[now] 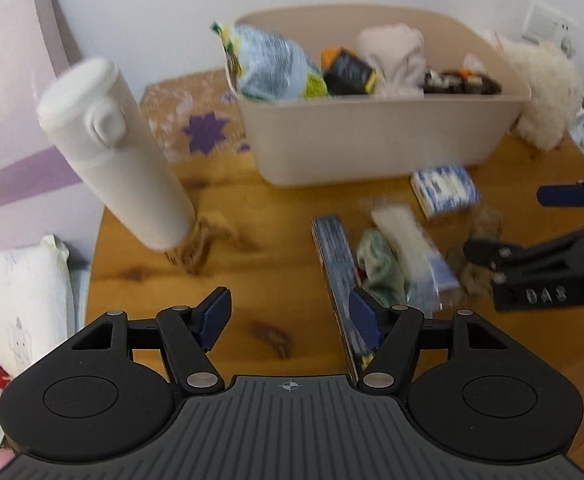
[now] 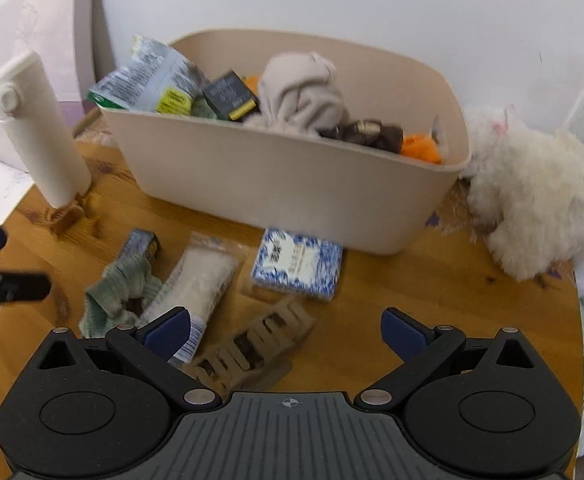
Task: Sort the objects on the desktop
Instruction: 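Return both tools toward the remaining items on the table, then grasp the dark striped box with the left tool while the right tool grasps the tan hair clip, then lift the striped box and hair clip and carry both over the basket, then open both tools to drop the striped box and hair clip into the basket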
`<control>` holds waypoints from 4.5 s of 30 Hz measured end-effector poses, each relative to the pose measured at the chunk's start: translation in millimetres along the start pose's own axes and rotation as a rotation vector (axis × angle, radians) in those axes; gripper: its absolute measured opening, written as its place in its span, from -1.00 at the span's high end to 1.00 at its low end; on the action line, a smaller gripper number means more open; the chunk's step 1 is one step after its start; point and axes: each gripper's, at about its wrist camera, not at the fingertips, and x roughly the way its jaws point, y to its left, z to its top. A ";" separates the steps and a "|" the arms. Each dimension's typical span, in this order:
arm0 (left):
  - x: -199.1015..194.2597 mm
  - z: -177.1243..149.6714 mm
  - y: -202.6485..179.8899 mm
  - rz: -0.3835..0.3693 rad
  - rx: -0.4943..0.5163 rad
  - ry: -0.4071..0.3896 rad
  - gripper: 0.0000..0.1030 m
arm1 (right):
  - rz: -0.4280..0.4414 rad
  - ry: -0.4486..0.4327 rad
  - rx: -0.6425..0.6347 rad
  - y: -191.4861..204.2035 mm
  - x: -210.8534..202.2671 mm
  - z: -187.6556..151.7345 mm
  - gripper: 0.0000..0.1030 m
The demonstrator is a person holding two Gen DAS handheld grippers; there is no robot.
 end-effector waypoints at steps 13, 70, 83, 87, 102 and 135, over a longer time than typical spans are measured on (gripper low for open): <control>30.3 -11.1 -24.8 -0.067 -0.006 0.096 -0.29 | -0.001 0.071 0.059 -3.2 27.9 -5.6 -1.00; 3.3 7.8 1.3 -0.064 0.046 0.005 0.55 | 0.161 -0.006 0.103 -57.4 -40.0 3.4 0.43; -45.2 79.9 13.8 -0.030 0.041 -0.191 0.55 | 0.133 -0.174 0.114 -86.8 -80.9 65.0 0.43; -45.9 97.9 17.2 -0.002 0.042 -0.214 0.55 | 0.131 -0.193 0.121 -87.9 -79.7 78.3 0.43; -17.3 166.3 4.6 0.026 -0.008 -0.252 0.55 | 0.110 -0.200 0.275 -87.3 -29.6 136.0 0.43; 36.1 181.9 -0.4 -0.003 -0.080 -0.216 0.12 | 0.033 -0.126 0.276 -94.2 19.4 132.6 -0.55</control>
